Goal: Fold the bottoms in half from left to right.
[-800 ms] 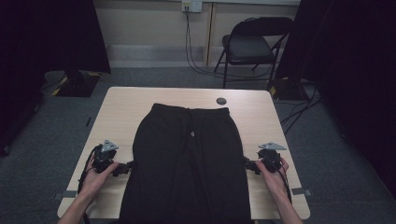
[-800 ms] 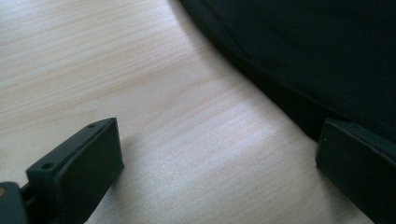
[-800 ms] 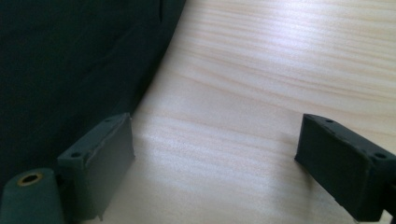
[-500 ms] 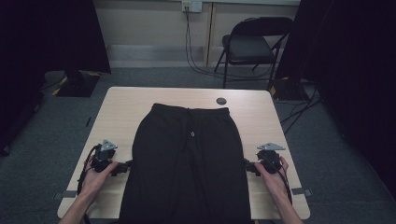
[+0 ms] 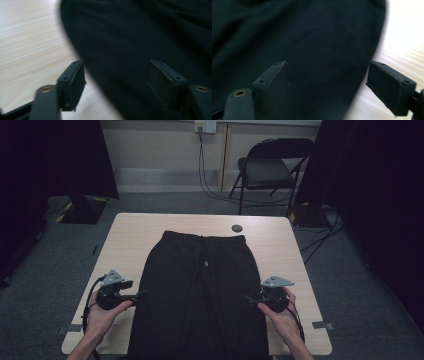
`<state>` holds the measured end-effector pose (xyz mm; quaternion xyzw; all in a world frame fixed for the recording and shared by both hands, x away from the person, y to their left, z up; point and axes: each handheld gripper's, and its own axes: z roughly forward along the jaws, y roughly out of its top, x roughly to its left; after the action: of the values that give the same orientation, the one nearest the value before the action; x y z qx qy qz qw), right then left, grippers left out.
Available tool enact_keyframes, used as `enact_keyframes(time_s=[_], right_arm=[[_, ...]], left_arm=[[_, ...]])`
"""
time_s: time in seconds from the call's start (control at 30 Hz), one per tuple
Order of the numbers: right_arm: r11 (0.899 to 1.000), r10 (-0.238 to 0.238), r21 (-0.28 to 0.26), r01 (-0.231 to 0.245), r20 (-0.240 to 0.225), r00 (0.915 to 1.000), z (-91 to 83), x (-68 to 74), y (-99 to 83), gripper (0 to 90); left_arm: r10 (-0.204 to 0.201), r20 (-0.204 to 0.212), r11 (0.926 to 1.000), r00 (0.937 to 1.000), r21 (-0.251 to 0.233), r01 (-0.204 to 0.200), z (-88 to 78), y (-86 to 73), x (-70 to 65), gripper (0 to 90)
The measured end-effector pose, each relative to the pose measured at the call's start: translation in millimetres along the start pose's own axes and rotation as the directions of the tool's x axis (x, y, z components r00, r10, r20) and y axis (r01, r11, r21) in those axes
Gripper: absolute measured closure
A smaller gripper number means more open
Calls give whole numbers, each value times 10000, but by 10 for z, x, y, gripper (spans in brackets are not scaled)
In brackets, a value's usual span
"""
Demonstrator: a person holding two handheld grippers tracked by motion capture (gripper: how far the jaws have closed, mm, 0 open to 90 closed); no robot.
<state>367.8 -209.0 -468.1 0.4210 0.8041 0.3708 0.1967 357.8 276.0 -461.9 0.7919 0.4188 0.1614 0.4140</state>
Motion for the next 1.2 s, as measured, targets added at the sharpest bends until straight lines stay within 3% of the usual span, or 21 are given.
enact_keyframes(time_s=[0.17,0.27,0.4,0.43,0.7,0.73,1.0,1.13,1.17,1.2], right_arm=[[9991,-391,-191,379,-677,9969,76,272,101,184],[9970,-746,157,759,-710,9947,283,346,138,175],[9932,-772,807,838,-810,9937,494,348,127,163],[9916,-685,1033,773,-865,9939,531,323,97,150],[9951,-582,755,633,-676,9960,597,121,74,133],[9948,-627,759,681,-707,9955,617,43,90,134],[9971,-447,597,474,-466,9979,669,-280,114,134],[9975,-428,538,452,-445,9981,692,-405,126,134],[9975,-429,535,452,-438,9981,700,-448,133,134],[9973,-441,567,463,-398,9982,707,-495,142,134]], left_arm=[[1115,859,9919,9900,508,-1161,133,50,-266,333],[1621,1395,9785,9769,1055,-1775,321,40,-347,382],[1797,1425,9603,9734,1892,-2050,484,-17,-349,382],[1910,1356,9620,9722,1711,-2129,494,-35,-350,367],[1800,1077,9694,9778,1494,-1949,542,-33,-372,354],[1691,967,9721,9808,1480,-1822,553,-32,-395,341],[1581,773,9758,9844,1405,-1677,625,1,-484,322],[1352,550,9796,9893,1423,-1418,643,7,-529,315],[1103,453,9842,9929,1343,-1154,657,9,-553,302],[1178,360,9832,9924,1363,-1216,674,16,-593,296]])
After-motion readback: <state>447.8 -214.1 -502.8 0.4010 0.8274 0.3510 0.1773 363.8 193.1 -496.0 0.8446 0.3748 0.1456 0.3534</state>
